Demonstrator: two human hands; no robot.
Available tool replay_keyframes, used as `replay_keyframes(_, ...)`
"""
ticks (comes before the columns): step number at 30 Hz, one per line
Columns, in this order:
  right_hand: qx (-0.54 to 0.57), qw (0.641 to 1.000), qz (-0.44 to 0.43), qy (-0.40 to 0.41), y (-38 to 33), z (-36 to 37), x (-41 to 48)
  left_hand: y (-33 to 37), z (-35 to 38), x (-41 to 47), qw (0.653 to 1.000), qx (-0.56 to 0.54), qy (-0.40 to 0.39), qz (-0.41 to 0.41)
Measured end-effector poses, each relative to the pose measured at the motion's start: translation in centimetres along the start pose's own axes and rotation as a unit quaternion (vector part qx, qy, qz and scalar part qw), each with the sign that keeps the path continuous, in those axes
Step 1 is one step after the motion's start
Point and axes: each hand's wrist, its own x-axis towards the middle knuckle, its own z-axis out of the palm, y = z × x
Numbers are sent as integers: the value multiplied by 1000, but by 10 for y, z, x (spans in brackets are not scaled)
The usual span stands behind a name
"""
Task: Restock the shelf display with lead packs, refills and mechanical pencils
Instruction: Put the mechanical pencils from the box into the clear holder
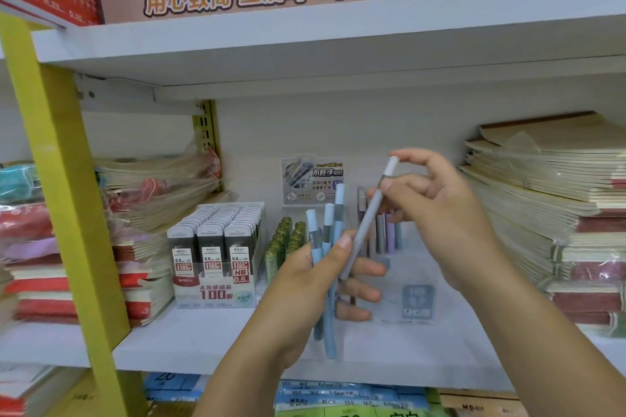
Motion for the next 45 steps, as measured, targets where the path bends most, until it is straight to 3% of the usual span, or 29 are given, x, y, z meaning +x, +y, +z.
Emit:
replay_keyframes(3, 37, 995, -33, 81, -4, -13, 8, -3, -6, 0, 998, 42, 34, 13)
replay_keyframes(6, -9, 989, -81, 122, -6, -24, 11, -6, -11, 2, 998, 25, 63, 18)
replay_keyframes(13, -155, 984, -76, 45, 12, -25, 15, -10, -20, 4, 994, 4, 105, -15)
replay_keyframes(21, -311, 947, -84, 2, 40, -20, 15, -16, -18, 7, 994, -12, 108, -1)
replay_keyframes(34, -340, 937, -82, 11, 51, -18, 16, -18, -22, 6, 995, 18, 98, 16)
replay_keyframes(37, -393, 915, -89, 23, 53, -20, 18, -18, -22, 6, 995, 31, 89, 21)
replay_keyframes(41, -514, 855, -67, 20, 54, -25, 21, -19, -19, 5, 997, 40, 63, 30)
replay_keyframes(45, -500, 866, -11, -24, 54, -30, 19, -18, -16, 4, 998, 33, 40, 28)
